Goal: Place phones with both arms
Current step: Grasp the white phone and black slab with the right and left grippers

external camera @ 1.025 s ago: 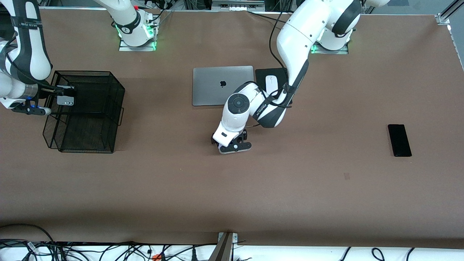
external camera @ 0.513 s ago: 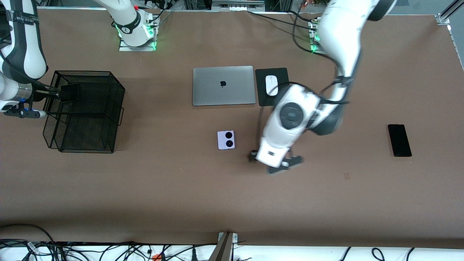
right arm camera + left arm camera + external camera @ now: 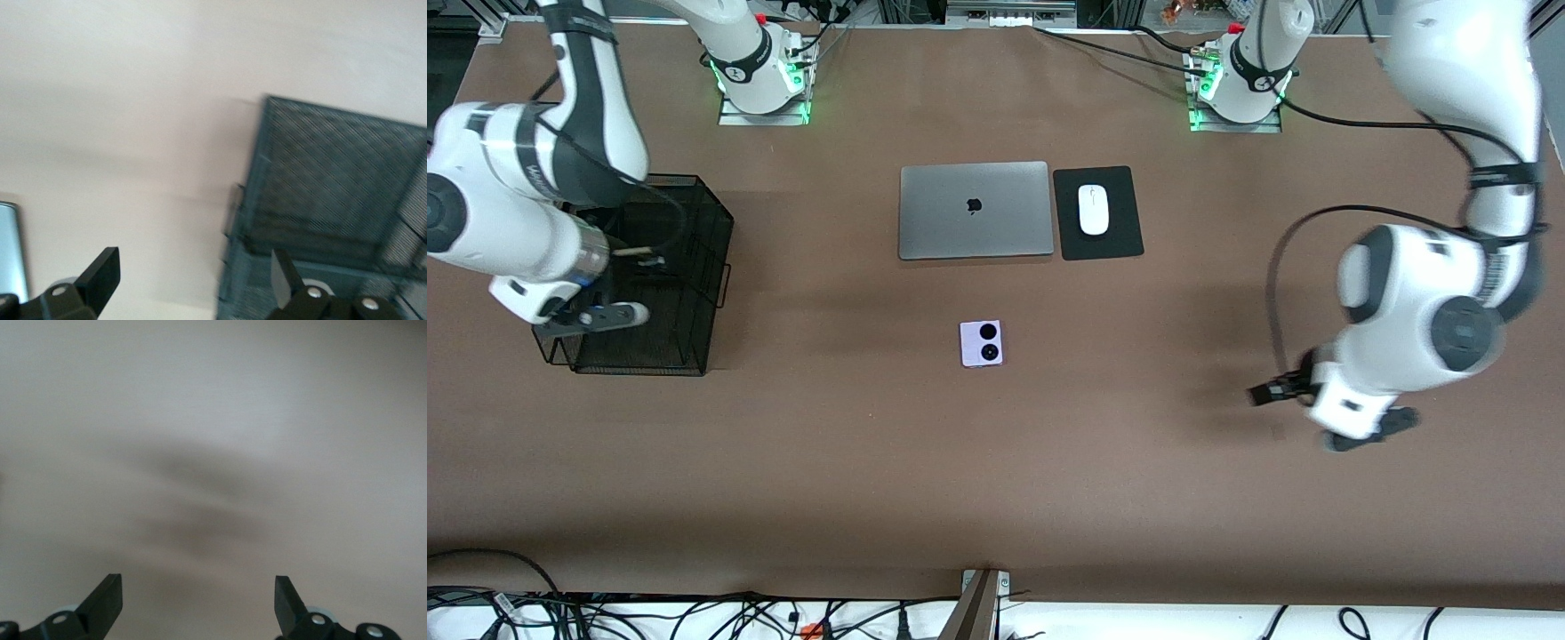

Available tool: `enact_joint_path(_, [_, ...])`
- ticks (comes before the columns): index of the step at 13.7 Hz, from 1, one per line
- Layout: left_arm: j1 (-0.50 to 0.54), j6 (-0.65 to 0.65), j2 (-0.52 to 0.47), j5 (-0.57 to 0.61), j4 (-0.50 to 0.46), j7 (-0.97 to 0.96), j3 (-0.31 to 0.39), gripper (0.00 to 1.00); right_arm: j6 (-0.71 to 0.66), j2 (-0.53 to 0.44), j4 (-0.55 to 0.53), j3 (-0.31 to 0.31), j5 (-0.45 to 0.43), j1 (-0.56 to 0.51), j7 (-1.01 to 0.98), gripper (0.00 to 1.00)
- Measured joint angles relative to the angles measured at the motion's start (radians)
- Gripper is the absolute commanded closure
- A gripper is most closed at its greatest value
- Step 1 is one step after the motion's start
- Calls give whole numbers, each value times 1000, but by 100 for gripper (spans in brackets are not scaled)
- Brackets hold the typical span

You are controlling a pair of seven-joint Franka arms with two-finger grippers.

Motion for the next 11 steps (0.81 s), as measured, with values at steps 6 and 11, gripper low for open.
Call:
enact_joint_path(6, [216,-18,-2,42,-63,195,0,0,73,248,237,200,139,33,205,0])
enact_joint_path(11, [342,193,-2,77,-230,444,0,0,351,415,300,244,140,234,520,0])
